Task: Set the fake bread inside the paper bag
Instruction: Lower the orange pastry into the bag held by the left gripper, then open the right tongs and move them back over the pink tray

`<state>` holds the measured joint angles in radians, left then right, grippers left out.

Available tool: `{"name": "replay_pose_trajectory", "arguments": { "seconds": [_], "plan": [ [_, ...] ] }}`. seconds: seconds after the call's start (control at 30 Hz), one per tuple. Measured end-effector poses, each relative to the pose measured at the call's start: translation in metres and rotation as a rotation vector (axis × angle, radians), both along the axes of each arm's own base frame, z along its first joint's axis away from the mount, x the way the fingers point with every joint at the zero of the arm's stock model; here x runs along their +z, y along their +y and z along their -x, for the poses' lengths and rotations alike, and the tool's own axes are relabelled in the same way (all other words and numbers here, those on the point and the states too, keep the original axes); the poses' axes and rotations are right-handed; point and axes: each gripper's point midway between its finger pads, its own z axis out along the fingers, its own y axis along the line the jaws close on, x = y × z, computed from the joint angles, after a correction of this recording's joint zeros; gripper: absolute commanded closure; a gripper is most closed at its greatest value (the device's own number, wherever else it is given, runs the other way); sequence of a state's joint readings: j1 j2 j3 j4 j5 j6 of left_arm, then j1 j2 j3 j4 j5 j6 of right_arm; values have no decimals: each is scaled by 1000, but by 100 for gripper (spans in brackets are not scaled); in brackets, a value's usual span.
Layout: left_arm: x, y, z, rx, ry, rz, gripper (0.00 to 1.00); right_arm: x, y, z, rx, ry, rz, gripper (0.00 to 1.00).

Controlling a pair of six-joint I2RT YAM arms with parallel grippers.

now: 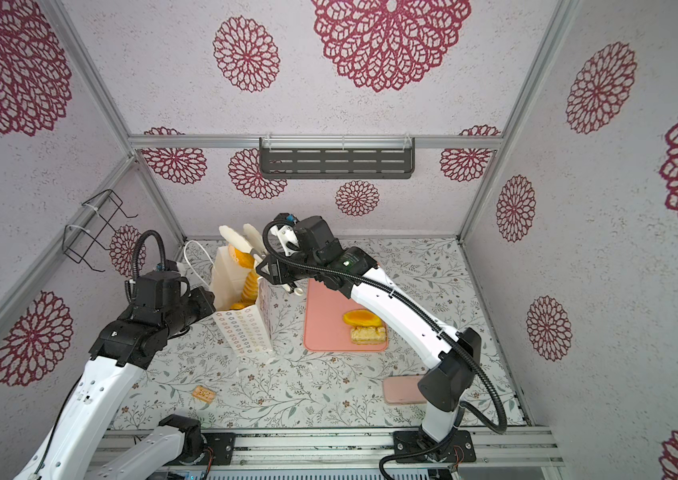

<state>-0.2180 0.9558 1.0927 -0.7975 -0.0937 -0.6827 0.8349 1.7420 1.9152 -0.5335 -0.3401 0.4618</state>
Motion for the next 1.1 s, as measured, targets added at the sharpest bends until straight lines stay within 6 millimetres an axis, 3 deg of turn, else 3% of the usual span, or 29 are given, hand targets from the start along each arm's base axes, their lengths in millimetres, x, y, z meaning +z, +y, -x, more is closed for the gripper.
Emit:
{"name": "replay_pose_trajectory", "arguments": {
  "seconds": [0.13, 0.27, 0.47, 0.57, 0.8, 0.87, 0.93, 1.1],
  "plan": [
    [0, 0, 0, 0, 0, 0, 84, 3, 3, -3, 2, -3, -5, 51],
    [-1, 0, 0, 0, 2, -1, 84, -6, 6, -6, 1, 8, 16, 55],
    [-2, 0, 0, -1, 5, -4, 82, -18, -14, -15, -62, 14, 77, 57],
    [-2, 0, 0, -1, 5, -5, 81, -25, -53, -23, -137, 24, 106, 57],
    [-2, 0, 0, -10, 4, -15, 78, -47, -209, -40, -495, 65, 226, 60],
    [-3, 0, 0, -13, 4, -18, 77, -65, -242, -38, -574, 93, 278, 60],
    [-3, -1, -2, -17, 4, -19, 75, -97, -265, -29, -618, 152, 333, 60],
    [-2, -3, -5, -28, -3, -22, 65, -179, -302, -2, -663, 342, 469, 59]
  ]
}}
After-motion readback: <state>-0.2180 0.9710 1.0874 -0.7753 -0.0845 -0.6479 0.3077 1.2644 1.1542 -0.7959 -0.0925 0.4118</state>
